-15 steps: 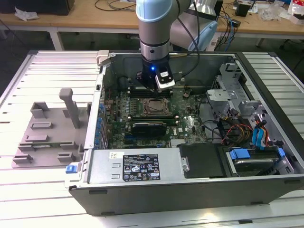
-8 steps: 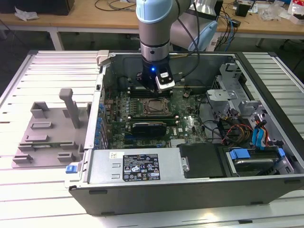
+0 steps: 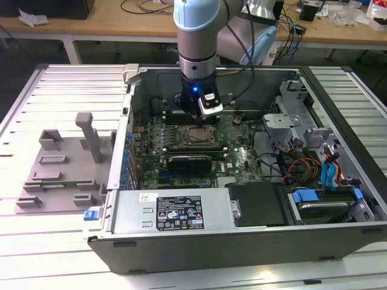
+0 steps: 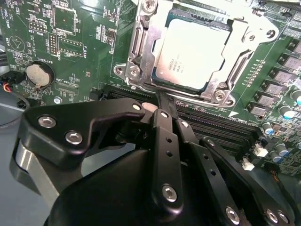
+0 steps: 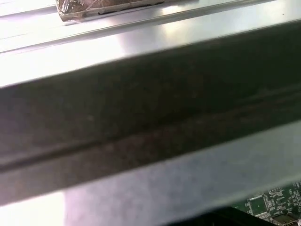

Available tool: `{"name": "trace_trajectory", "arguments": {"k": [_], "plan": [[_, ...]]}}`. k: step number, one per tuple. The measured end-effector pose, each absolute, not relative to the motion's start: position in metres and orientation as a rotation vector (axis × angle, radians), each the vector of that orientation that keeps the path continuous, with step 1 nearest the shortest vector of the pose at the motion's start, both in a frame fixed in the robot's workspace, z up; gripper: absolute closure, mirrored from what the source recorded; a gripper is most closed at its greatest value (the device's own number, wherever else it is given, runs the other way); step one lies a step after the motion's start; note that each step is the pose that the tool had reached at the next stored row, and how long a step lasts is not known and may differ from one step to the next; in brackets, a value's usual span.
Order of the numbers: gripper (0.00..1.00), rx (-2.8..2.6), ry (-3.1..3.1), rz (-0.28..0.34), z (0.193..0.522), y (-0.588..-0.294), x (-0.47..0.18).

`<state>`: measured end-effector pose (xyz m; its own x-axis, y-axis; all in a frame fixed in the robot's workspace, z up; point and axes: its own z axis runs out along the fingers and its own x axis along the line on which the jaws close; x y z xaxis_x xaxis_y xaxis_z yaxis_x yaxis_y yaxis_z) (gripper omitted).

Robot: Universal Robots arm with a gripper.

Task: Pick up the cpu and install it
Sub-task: 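Install the first cpu locking lever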

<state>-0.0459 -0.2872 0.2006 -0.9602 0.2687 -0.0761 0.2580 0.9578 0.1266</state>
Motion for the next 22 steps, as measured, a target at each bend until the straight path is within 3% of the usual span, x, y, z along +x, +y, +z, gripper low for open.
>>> {"name": "trace_trajectory", "arguments": {"k": [10, 16, 18, 20, 22], "plan": [[0.89, 0.407, 3.016, 0.176, 0.200, -0.287, -0.039], [0.89, 0.406, 3.016, 0.173, 0.216, -0.287, -0.039], [0.89, 0.406, 3.016, 0.159, 0.218, -0.288, -0.039], [0.89, 0.402, 3.013, 0.088, 0.218, -0.289, -0.039], [0.89, 0.401, 3.013, 0.084, 0.218, -0.296, -0.040]]}}
